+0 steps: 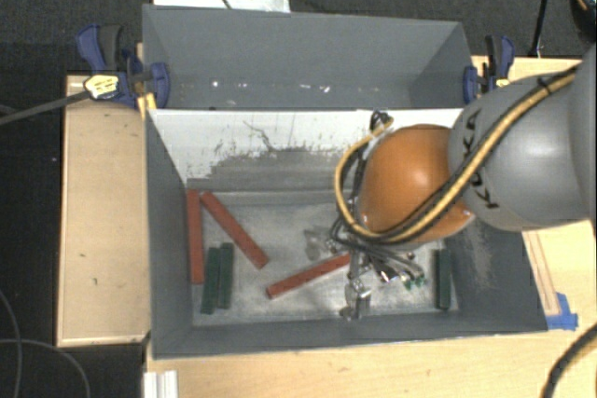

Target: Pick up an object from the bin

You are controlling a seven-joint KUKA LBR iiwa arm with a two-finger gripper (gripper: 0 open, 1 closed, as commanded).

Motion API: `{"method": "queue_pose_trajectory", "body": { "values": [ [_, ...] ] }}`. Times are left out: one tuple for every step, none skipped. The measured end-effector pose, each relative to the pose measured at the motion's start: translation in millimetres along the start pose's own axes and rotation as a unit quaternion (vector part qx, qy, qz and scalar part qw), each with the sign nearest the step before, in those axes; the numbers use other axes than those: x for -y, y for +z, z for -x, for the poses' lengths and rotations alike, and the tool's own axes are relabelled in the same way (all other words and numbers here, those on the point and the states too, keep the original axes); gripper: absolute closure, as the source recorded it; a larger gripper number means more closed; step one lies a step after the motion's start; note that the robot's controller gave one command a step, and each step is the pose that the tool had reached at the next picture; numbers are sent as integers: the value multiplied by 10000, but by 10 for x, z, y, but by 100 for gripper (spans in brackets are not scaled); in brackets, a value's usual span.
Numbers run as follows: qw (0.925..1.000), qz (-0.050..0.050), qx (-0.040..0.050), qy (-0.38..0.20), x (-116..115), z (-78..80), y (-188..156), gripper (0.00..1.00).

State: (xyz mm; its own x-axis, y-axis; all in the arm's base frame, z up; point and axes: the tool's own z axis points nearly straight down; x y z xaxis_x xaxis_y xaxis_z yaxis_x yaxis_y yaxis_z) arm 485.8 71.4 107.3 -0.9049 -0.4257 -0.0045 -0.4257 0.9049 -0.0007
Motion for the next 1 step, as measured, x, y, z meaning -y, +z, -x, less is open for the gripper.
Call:
{"method": "queue_pose_trajectory", "body": {
  "values": [
    [9948,4,3,1021,34,208,378,0]
  ]
}}
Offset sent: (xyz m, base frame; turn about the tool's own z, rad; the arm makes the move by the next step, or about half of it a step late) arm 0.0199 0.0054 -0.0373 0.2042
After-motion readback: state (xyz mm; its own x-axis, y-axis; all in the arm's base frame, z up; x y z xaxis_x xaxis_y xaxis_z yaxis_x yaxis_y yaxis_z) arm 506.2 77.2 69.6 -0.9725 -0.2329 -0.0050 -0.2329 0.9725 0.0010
